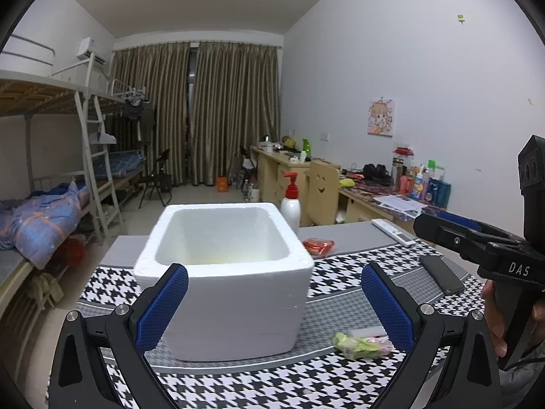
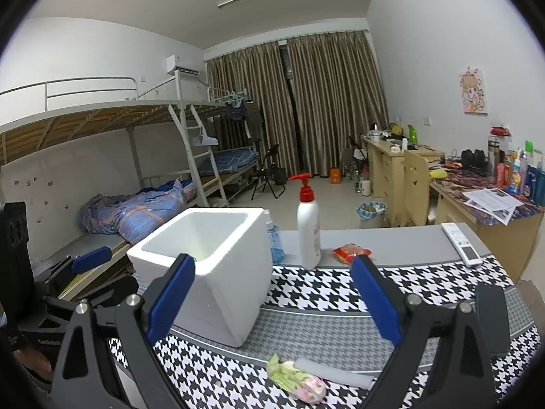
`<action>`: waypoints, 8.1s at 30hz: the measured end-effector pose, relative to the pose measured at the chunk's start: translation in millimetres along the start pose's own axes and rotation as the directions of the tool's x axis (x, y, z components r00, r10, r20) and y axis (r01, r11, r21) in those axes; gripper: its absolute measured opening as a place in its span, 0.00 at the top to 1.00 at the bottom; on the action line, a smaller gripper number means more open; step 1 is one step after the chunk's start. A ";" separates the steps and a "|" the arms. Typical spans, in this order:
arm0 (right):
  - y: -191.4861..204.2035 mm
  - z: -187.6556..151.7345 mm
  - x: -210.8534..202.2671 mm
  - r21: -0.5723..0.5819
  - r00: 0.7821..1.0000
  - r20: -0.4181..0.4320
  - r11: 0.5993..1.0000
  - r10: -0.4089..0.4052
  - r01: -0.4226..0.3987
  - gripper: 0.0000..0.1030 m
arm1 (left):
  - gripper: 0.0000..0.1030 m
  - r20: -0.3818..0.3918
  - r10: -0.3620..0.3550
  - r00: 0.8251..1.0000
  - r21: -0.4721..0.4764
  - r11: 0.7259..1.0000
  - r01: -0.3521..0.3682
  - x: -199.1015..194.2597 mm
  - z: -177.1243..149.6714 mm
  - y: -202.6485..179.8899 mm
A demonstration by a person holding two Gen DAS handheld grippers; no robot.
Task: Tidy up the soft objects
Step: 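Withdraw both tools from the box back over the table runner, then move the left tool down onto the green-wrapped packet and close on it, then lift the green-wrapped packet with the left tool while the right tool grasps the white foam roll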
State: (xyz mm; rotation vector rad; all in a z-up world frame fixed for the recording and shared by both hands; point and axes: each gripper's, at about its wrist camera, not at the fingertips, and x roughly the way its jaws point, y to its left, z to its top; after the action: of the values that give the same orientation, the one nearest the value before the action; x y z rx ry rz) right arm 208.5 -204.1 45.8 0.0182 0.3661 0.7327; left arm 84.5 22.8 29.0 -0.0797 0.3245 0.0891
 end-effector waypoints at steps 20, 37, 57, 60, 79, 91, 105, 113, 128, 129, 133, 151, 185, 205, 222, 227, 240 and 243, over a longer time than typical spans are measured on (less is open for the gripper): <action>-27.9 -16.4 -12.8 0.040 0.998 -0.009 0.998 -0.055 0.056 0.07 | 0.01 -0.045 -0.075 0.996 0.029 0.997 0.076 16.9 -7.8 -30.4; -42.6 -34.6 -17.6 0.047 0.993 -0.045 0.993 -0.106 0.108 0.07 | 0.01 -0.097 -0.115 0.989 0.042 0.992 0.120 30.3 -19.9 -50.5; -54.0 -53.7 -14.5 0.053 0.985 -0.099 0.988 -0.138 0.144 0.07 | 0.01 -0.160 -0.149 0.976 0.037 0.987 0.157 48.5 -34.8 -61.7; -55.2 -54.7 -13.2 0.049 0.984 -0.105 0.988 -0.142 0.148 0.07 | 0.01 -0.176 -0.156 0.972 0.035 0.986 0.164 52.7 -39.1 -63.3; -66.4 -69.9 0.4 0.074 0.975 -0.169 0.985 -0.142 0.156 0.07 | 0.01 -0.246 -0.168 0.955 0.032 0.983 0.181 71.9 -54.8 -71.8; -72.3 -80.6 9.2 0.072 0.963 -0.218 0.982 -0.156 0.175 0.07 | 0.01 -0.288 -0.169 0.943 0.022 0.983 0.183 82.9 -63.8 -76.0; -79.3 -89.4 19.8 0.071 0.953 -0.259 0.981 -0.154 0.178 0.07 | 0.01 -0.344 -0.174 0.923 -0.006 0.983 0.184 97.1 -74.0 -77.6; -82.5 -93.0 24.9 0.065 0.948 -0.279 0.982 -0.154 0.179 0.07 | 0.01 -0.380 -0.181 0.907 -0.015 0.982 0.190 104.6 -79.8 -80.1; -86.1 -98.7 35.3 0.044 0.936 -0.319 0.984 -0.151 0.173 0.07 | 0.19 -0.463 -0.209 0.862 -0.050 0.977 0.210 121.9 -90.3 -85.2; -86.6 -98.7 35.7 0.042 0.935 -0.320 0.984 -0.151 0.173 0.07 | 0.20 -0.464 -0.212 0.860 -0.051 0.976 0.212 122.5 -90.6 -86.1; -88.3 -100.5 37.8 0.033 0.932 -0.329 0.984 -0.153 0.174 0.07 | 0.28 -0.479 -0.224 0.849 -0.062 0.973 0.222 126.5 -92.3 -87.7; -91.0 -111.8 56.8 -0.037 0.909 -0.408 0.996 -0.084 0.076 0.25 | 0.47 -0.508 -0.260 0.821 -0.101 0.965 0.243 136.9 -96.6 -91.1; -79.1 -112.5 101.8 -0.168 0.850 -0.518 0.986 -0.091 0.003 0.47 | 0.66 -0.494 -0.263 0.829 -0.102 0.964 0.245 126.8 -93.0 -79.6; -85.8 -105.0 108.9 -0.169 0.846 -0.522 0.985 -0.103 0.016 0.92 | 0.66 -0.459 -0.266 0.848 -0.112 0.964 0.241 109.7 -85.1 -67.9; -73.7 -78.1 63.4 -0.036 0.916 -0.400 0.999 -0.003 -0.013 0.92 | 0.66 -0.398 -0.246 0.884 -0.091 0.969 0.228 89.9 -67.7 -62.2; -70.9 -72.3 52.6 -0.023 0.930 -0.368 1.000 0.003 -0.012 0.92 | 0.66 -0.379 -0.239 0.894 -0.076 0.971 0.228 84.9 -62.1 -62.0; -58.2 -57.0 33.5 -0.031 0.958 -0.286 0.999 -0.016 0.007 0.92 | 0.66 -0.329 -0.230 0.916 -0.037 0.972 0.231 72.0 -51.0 -59.9; -56.6 -55.3 31.3 -0.030 0.961 -0.275 1.000 -0.013 0.005 0.92 | 0.66 -0.323 -0.228 0.918 -0.032 0.973 0.231 71.4 -48.6 -59.6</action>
State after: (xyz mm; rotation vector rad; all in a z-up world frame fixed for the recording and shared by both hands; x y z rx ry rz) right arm 248.3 -231.9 -24.1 -0.1138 0.6210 0.7328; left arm 142.5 -35.5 -36.1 -0.1254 0.6436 -0.1612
